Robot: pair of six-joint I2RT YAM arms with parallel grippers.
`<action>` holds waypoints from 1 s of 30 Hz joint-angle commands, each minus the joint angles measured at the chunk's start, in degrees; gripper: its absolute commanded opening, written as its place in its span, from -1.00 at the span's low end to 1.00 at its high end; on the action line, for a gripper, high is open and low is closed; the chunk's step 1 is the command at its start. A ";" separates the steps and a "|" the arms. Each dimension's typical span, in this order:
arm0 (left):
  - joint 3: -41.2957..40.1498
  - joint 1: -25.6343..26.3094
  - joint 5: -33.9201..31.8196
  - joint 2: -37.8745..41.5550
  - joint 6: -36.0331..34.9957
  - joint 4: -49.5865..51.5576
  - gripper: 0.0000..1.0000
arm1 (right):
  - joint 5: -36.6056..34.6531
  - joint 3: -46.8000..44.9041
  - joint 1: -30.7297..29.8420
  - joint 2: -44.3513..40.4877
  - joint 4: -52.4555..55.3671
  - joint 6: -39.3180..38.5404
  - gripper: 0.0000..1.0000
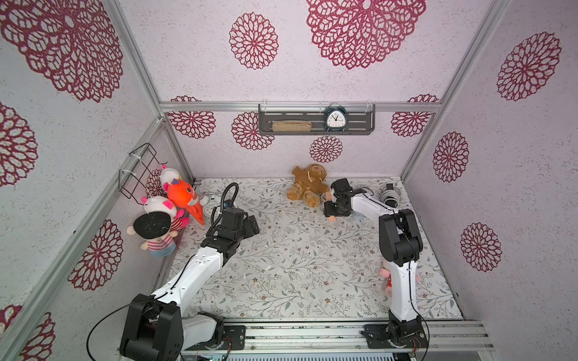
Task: Unwrap the cord wrapped around the power strip
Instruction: Move the power strip to the center of the board.
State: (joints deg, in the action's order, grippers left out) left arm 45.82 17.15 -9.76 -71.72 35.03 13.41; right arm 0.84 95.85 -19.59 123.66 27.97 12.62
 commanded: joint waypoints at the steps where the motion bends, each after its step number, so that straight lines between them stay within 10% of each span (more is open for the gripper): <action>1: 1.16 1.18 3.42 0.90 2.24 -0.36 0.79 | 1.36 -4.12 -0.64 -6.51 0.38 -1.77 0.19; 19: -5.39 5.65 9.59 -3.58 11.56 -6.64 0.77 | 8.51 -21.43 -19.26 -16.59 -8.30 15.47 0.17; 30: -5.13 7.64 10.11 -5.01 11.36 -5.09 0.77 | 7.73 -16.44 -21.32 -17.06 -5.24 15.41 0.93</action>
State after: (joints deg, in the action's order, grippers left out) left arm 40.07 23.68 0.27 -76.27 45.47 8.29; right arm 9.41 76.95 -41.36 108.07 21.08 28.23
